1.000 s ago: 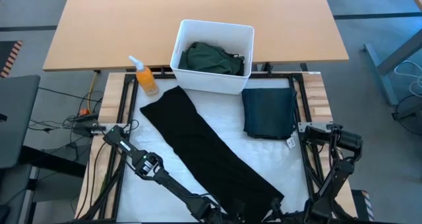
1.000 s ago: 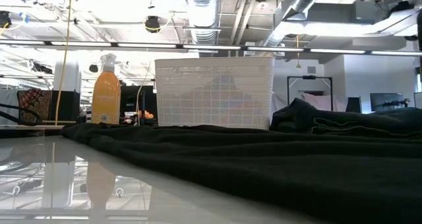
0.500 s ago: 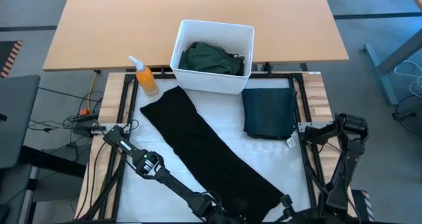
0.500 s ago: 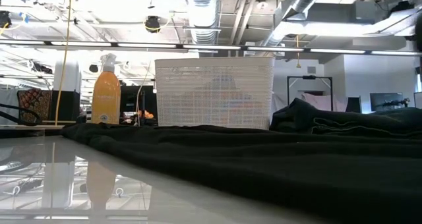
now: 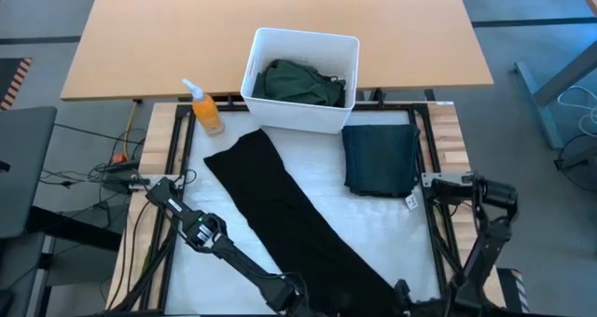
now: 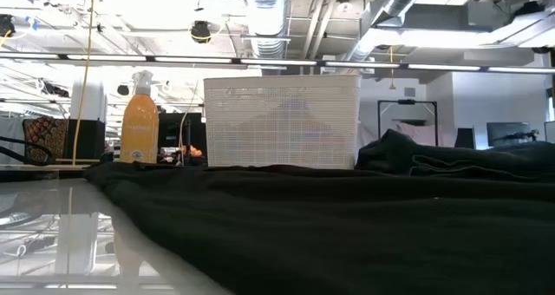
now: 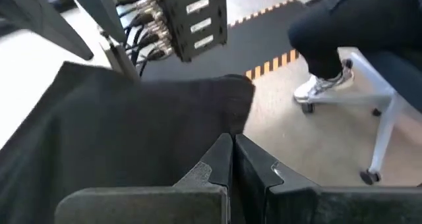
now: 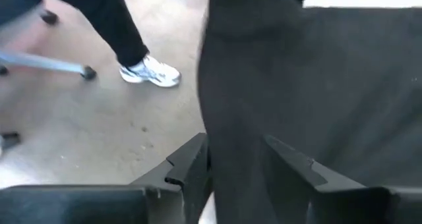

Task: Fold laundry
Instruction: Fold the black t-shirt

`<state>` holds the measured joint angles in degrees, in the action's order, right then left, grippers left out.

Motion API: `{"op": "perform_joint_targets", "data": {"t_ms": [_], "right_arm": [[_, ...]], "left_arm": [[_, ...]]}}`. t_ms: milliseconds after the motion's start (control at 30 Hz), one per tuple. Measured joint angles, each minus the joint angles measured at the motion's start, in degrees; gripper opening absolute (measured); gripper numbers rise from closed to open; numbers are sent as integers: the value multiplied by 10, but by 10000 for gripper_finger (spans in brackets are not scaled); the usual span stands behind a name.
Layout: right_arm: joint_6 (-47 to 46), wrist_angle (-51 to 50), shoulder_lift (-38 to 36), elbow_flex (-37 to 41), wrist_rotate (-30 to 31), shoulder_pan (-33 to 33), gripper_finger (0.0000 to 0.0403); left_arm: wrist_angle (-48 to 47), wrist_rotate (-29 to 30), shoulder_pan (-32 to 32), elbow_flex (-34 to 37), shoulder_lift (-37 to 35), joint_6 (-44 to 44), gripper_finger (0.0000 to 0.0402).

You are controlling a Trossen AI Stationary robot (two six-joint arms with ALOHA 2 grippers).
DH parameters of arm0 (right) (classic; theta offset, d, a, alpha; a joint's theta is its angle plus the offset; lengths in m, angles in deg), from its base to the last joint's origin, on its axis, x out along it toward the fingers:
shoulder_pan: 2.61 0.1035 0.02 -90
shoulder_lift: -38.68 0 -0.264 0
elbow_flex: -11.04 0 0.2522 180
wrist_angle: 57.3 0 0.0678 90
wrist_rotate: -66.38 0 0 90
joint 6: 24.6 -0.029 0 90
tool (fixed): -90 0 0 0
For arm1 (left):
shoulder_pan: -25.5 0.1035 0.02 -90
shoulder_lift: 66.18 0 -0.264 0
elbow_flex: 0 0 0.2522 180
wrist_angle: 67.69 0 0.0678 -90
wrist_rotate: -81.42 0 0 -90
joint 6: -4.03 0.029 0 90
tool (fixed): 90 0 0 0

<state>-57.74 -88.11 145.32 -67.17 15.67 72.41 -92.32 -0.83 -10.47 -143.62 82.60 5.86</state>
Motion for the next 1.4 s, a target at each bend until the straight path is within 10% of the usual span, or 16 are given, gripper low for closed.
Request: {"op": "perform_joint_targets", "data": {"t_ms": [400,1400], "right_arm": [[0,61,24,0,-2,-16,259],[-76,43,101,0,65,-23,249]], "left_arm": [[2,18,5,-1,-2,-1,0],[-31,92,18,-2,-52,4,0]]}}
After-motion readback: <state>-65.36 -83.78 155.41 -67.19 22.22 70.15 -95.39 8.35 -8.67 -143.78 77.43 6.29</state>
